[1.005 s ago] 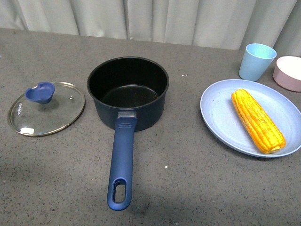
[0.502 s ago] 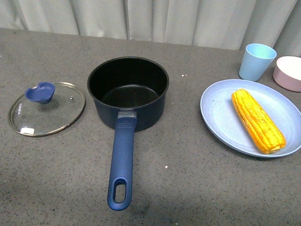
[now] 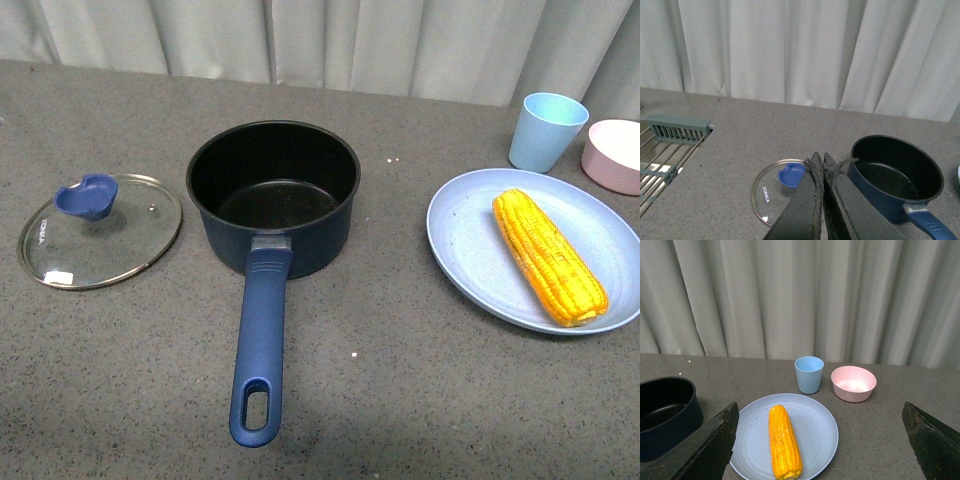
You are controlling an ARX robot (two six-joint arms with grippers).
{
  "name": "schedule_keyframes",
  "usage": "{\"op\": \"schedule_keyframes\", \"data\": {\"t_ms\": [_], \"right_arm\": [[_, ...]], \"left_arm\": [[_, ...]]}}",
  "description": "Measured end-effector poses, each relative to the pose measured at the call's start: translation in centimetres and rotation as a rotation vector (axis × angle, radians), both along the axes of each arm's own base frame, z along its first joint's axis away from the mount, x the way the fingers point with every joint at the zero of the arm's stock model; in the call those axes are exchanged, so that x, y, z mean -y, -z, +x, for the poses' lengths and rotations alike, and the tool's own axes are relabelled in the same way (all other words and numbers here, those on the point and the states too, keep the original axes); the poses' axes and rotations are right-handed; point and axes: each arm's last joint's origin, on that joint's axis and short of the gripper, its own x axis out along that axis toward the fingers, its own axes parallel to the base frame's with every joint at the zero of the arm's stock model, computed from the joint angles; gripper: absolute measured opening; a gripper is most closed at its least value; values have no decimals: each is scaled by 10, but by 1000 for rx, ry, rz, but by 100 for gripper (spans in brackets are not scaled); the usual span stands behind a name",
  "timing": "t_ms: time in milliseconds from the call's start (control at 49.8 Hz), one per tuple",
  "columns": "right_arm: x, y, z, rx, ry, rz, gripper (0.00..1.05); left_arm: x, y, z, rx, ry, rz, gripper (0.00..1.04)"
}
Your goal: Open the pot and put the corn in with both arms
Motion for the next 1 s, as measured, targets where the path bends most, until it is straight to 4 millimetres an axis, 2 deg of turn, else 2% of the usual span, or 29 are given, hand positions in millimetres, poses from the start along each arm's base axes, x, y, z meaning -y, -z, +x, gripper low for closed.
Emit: {"op": "schedule_keyframes", "data": {"t_ms": [864, 1005], "right_arm": [[0, 0, 0, 0, 0, 0, 96], [0, 0, 0, 0, 0, 0, 96]], "left_arm": [[0, 0, -19, 3, 0, 0, 4], [0, 2, -30, -3, 0, 0, 4]]}}
